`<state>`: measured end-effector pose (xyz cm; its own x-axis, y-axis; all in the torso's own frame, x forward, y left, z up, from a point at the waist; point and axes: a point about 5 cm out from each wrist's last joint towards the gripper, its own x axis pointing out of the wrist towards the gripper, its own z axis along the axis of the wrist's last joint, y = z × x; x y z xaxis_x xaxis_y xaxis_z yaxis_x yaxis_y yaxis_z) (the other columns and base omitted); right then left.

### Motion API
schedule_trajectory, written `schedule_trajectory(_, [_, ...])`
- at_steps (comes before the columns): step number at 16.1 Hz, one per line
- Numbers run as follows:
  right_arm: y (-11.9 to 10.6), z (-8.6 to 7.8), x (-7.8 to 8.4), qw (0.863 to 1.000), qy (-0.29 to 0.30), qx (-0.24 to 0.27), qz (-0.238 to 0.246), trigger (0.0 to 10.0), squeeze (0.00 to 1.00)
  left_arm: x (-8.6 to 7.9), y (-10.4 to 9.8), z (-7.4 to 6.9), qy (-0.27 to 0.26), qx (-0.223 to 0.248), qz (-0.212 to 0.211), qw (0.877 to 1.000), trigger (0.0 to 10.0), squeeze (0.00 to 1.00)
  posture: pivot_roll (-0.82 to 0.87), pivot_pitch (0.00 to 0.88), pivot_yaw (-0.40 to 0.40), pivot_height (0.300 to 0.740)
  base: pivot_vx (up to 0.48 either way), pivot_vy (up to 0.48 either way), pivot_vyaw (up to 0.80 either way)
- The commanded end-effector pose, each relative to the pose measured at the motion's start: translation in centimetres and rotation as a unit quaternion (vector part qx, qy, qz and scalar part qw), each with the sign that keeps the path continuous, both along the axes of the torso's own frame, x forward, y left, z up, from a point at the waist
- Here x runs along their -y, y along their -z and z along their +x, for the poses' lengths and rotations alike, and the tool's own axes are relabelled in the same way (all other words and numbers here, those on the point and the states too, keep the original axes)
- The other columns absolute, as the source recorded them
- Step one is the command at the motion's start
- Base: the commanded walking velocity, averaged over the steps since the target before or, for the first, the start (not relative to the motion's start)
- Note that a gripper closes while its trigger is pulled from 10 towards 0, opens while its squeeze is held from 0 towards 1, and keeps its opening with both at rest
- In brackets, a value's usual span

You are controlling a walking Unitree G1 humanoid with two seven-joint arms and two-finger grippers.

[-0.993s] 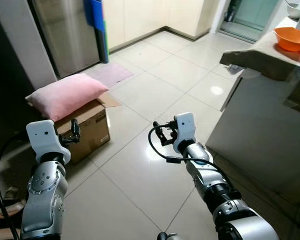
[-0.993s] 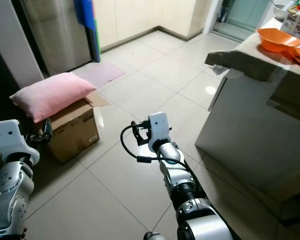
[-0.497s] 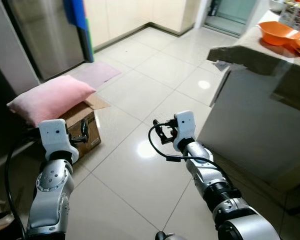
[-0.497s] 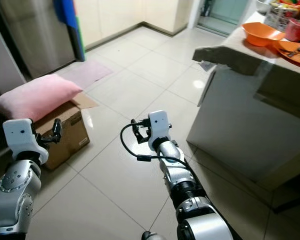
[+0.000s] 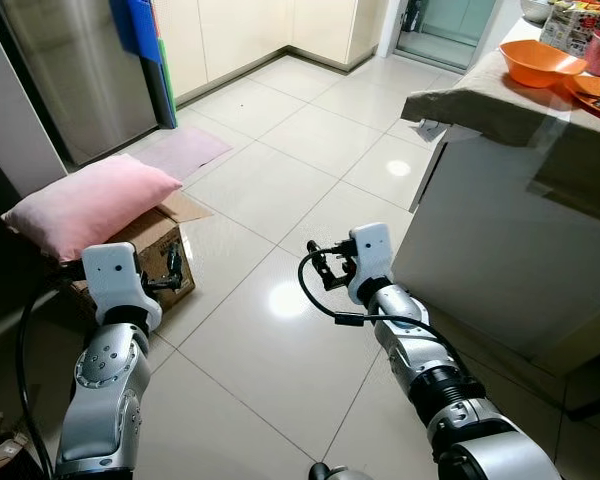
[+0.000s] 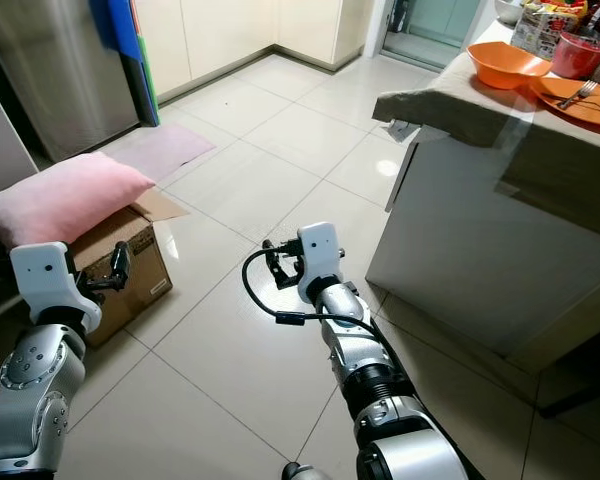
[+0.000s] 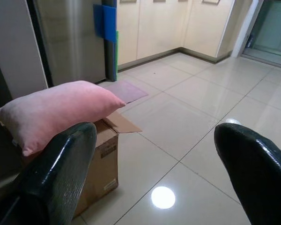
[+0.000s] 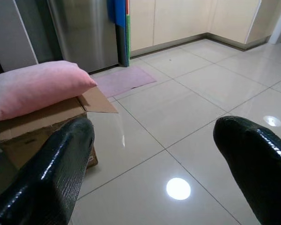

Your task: Setting the table

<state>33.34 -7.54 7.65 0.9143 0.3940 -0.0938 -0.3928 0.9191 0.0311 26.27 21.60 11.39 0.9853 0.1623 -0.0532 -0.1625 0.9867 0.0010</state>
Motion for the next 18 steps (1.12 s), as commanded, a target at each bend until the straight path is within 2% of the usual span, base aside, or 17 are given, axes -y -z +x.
schedule_trajectory(1, [-0.4,0.2,0.1,1.0,0.002,0.008,0.003,10.0,0.0,0.3,-0.2,0.0,0.011,0.004,0.001,1.0,10.0,0.0,0.06,0.0,-0.034,0.74,0.0,0.0,-0.74])
schedule_trajectory(3, [-0.5,0.2,-0.2,1.0,-0.007,0.011,0.001,10.0,0.0,0.6,-0.4,0.2,0.025,0.007,0.004,1.0,10.0,0.0,0.06,0.0,-0.039,0.74,0.201,0.131,-0.74])
schedule_trajectory(12, [-0.5,0.2,-0.2,1.0,-0.008,0.015,-0.002,10.0,0.0,1.5,-0.7,0.8,0.063,0.019,0.026,0.997,10.0,0.0,0.05,0.0,-0.03,0.74,0.476,0.0,-0.74])
schedule_trajectory(18, [-0.6,0.4,0.6,1.0,0.005,0.02,-0.008,10.0,0.0,2.4,-0.7,1.4,0.084,0.022,0.028,0.996,10.0,0.0,0.01,0.0,-0.025,0.74,0.461,0.0,-0.74])
